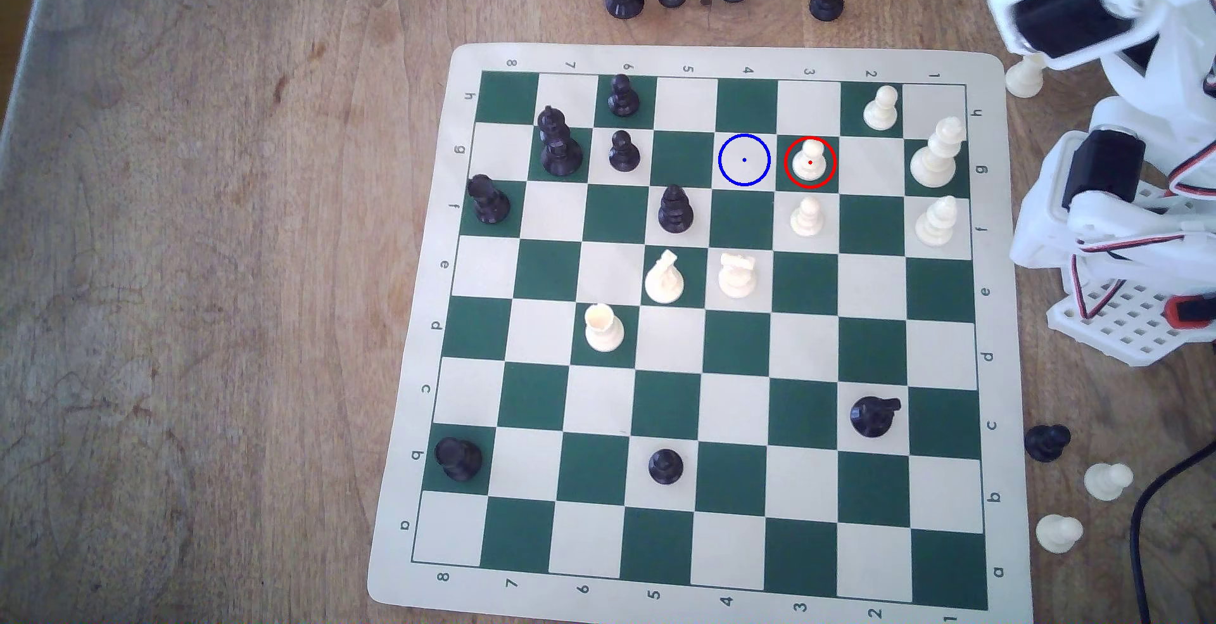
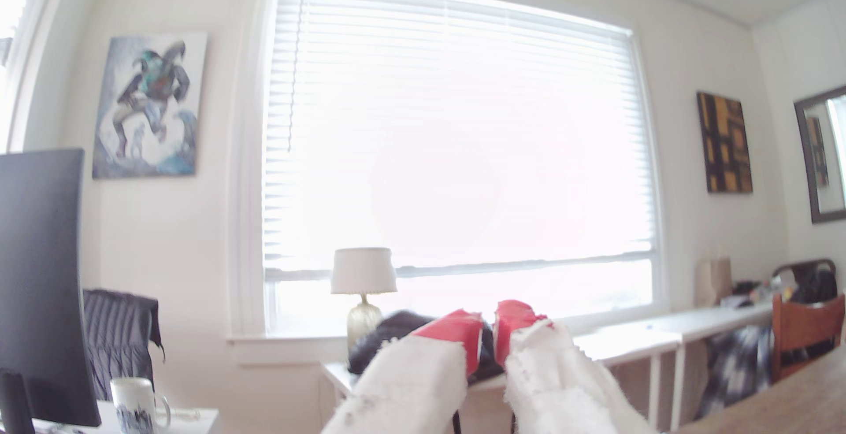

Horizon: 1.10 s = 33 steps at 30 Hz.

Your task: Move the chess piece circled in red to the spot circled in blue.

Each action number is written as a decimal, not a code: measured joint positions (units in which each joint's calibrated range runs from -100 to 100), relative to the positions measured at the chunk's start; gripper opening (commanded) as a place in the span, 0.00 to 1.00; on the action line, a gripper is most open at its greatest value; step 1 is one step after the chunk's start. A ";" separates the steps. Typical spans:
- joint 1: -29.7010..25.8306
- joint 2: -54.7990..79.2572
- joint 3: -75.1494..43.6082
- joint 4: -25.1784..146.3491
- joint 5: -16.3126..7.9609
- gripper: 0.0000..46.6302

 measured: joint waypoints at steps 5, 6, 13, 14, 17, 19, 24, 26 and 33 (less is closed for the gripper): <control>3.39 -0.08 -3.52 15.38 -0.20 0.00; 3.39 -0.08 -4.07 18.09 -0.24 0.00; 3.76 -0.08 -6.15 49.40 -4.25 0.01; 3.76 0.17 -6.15 51.39 -5.18 0.01; 2.80 2.85 -7.77 54.66 -6.98 0.01; 2.21 7.29 -10.48 57.21 -7.91 0.01; 0.74 18.18 -14.10 59.52 -9.96 0.01; 0.81 24.88 -14.82 59.36 -10.65 0.03; 1.92 37.96 -15.82 60.48 -9.96 0.22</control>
